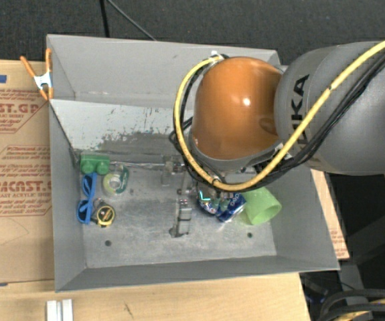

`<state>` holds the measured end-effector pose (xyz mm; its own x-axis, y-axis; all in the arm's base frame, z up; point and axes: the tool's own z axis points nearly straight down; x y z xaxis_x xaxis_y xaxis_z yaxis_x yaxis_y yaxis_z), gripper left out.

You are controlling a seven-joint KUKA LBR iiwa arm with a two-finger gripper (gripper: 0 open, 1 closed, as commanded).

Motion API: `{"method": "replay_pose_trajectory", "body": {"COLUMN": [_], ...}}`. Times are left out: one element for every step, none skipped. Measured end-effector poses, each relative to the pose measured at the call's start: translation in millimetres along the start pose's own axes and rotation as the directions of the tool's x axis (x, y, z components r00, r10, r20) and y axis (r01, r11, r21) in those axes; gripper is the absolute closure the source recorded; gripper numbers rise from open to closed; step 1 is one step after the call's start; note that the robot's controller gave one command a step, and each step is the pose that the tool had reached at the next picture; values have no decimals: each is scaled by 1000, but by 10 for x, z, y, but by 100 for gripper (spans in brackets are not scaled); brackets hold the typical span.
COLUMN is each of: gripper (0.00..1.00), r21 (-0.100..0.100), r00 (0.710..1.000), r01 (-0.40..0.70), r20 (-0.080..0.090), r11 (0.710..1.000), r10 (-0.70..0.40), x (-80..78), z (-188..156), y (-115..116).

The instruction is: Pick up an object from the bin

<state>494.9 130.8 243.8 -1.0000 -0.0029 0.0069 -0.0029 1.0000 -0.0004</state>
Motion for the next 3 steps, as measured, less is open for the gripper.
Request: {"method": "replay_pose_trajectory", "body": {"gripper": [0,0,0], "r21": [-1,2,6], "r00": [982,798,558], "r01": [187,603,830], "r20": [6,6,8], "r11": [982,798,558], "r10": [-187,-603,-830], "x": [-559,-573,-720], "z": [870,1222,1222], "y": [805,883,896]}}
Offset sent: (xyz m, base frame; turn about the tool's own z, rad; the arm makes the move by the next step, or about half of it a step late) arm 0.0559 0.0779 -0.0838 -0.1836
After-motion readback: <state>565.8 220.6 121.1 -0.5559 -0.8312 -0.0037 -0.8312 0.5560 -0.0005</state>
